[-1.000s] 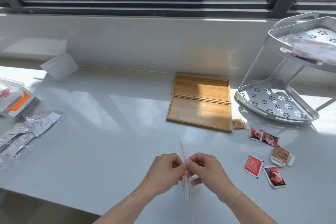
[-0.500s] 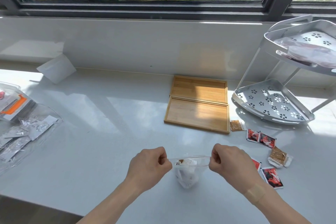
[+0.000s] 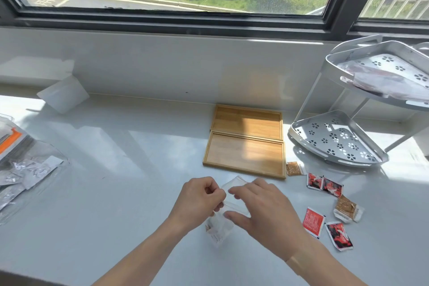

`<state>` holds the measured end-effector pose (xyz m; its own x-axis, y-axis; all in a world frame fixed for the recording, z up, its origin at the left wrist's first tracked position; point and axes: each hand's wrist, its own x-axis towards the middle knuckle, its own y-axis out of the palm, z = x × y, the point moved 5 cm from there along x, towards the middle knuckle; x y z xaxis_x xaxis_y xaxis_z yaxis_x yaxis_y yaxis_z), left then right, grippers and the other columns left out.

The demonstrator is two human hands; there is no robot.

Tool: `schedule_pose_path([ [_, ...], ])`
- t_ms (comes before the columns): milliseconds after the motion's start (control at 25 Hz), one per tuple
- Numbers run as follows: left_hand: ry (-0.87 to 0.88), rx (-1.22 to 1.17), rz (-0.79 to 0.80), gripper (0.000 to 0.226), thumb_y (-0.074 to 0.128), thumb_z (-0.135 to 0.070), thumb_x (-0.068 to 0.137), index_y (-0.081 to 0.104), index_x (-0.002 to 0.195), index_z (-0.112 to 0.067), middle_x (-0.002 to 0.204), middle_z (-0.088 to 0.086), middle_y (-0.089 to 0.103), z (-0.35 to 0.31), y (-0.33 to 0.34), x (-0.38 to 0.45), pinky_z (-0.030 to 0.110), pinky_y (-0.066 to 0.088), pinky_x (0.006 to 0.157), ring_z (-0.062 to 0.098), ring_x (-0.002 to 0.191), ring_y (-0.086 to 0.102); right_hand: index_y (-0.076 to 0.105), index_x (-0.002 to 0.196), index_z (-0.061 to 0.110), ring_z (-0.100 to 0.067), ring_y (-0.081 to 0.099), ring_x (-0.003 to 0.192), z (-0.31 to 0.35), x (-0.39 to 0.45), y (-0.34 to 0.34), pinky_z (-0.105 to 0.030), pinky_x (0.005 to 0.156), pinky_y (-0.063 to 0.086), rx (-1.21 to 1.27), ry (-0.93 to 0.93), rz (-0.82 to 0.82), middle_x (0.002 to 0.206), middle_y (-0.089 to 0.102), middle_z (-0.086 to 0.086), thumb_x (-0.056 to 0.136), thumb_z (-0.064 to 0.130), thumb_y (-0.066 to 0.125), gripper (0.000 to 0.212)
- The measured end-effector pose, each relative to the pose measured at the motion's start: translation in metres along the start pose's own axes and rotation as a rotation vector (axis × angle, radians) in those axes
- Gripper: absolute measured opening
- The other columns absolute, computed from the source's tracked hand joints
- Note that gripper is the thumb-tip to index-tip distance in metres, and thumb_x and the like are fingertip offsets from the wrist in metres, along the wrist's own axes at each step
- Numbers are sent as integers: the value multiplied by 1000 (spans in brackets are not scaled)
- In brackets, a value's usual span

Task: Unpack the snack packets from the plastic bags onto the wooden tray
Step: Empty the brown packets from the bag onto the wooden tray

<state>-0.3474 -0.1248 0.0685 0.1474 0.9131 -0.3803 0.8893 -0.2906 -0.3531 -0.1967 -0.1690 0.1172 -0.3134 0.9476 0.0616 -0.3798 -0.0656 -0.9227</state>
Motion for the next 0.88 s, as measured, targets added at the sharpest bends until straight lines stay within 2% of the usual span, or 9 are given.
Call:
schedule_pose_path([
  [40,6,-37,-4,13,59,-25,66,63,61,-15,60,3,72,-1,-1,2,27,56,54,12,56,67,60,117,31,-15,55,102,3,7,10,-28,81,41,-13,17,61,103,68,13,90,53,51,36],
  [120,21,-105,9,13,60,-27,68,62,58,-20,61,2,71,-1,-4,6,24,54,54,11,57,66,62,112,33,-17,55,97,5,20,17,-28,78,34,-47,7,50,97,70,10,96,47,44,29],
  [240,9,-255,-49,24,58,-28,84,61,62,-20,66,3,68,18,-16,17,25,54,54,11,61,64,69,96,31,-18,62,83,8,37,7,-30,73,41,-78,-21,-64,80,72,9,93,35,55,15],
  [360,-281,-392,-126,21,55,-28,93,65,82,-14,82,6,66,68,-9,28,31,58,61,17,70,63,66,98,30,-18,59,90,3,55,1,-33,77,38,-14,5,-74,89,72,9,96,34,46,21],
  [440,-517,-532,16,31,51,-35,97,66,101,-8,96,11,68,97,15,30,39,57,74,24,80,65,67,96,30,-18,60,89,0,68,-7,-35,77,40,27,17,-104,88,73,10,95,34,48,19],
  [520,-600,-726,170,37,46,-35,99,67,106,-5,101,16,70,106,35,36,43,54,81,30,87,66,68,94,29,-17,60,87,-3,79,-16,-35,76,44,71,29,-130,85,73,11,93,33,53,16],
  [600,-577,-931,225,32,47,-25,96,69,104,-4,101,19,70,102,40,47,45,54,82,32,87,67,69,92,28,-17,61,85,-9,88,-24,-35,75,47,98,52,-151,83,72,12,92,31,56,13],
  [680,-521,-1017,179,26,47,-15,93,69,103,-4,96,17,71,98,36,63,42,56,78,29,81,67,69,89,27,-16,62,81,-19,96,-32,-36,73,48,115,71,-196,78,71,12,89,28,60,9],
  [880,-450,-955,48,30,53,-8,92,80,79,-14,80,6,74,88,5,106,30,58,65,15,66,68,66,82,24,-20,62,75,-62,119,-40,-40,72,51,156,142,-189,69,60,15,85,21,63,5],
])
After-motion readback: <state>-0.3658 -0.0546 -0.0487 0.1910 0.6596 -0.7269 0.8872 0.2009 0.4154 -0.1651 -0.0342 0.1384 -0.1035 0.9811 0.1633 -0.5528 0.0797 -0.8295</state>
